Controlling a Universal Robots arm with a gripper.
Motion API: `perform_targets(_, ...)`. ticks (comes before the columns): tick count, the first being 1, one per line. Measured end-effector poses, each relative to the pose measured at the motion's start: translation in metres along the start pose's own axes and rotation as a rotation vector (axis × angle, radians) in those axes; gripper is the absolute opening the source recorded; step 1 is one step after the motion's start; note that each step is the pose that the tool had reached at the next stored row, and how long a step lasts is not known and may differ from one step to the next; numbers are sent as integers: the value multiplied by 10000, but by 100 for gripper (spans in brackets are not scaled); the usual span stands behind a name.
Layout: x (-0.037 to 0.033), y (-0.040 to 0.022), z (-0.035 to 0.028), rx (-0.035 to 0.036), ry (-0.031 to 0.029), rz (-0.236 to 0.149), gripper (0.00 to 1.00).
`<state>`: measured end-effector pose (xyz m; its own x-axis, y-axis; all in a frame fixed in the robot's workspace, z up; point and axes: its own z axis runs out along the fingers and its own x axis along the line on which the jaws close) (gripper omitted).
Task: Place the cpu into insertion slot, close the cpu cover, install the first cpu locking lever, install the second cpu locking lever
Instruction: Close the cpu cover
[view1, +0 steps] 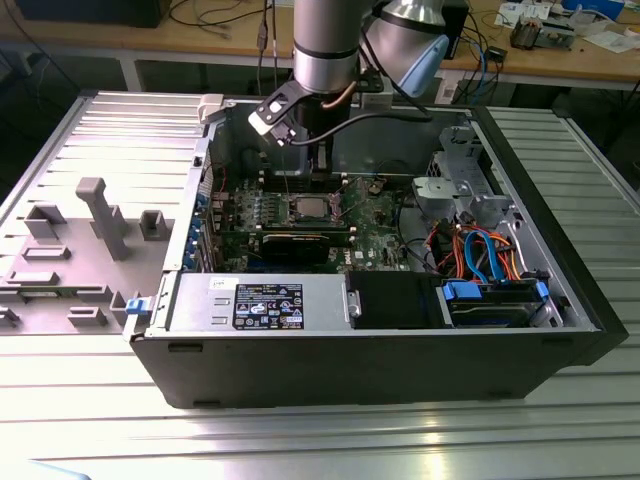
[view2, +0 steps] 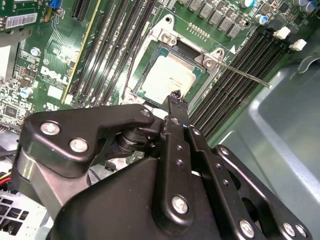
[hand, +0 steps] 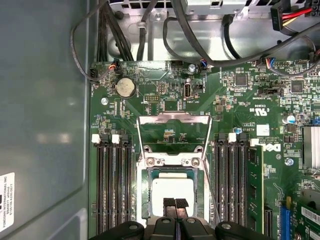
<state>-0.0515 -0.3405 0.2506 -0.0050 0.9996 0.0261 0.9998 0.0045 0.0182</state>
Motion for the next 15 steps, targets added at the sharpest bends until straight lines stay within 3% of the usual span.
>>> perform_targets(15, 2, 1, -75, -1, 0, 0, 11)
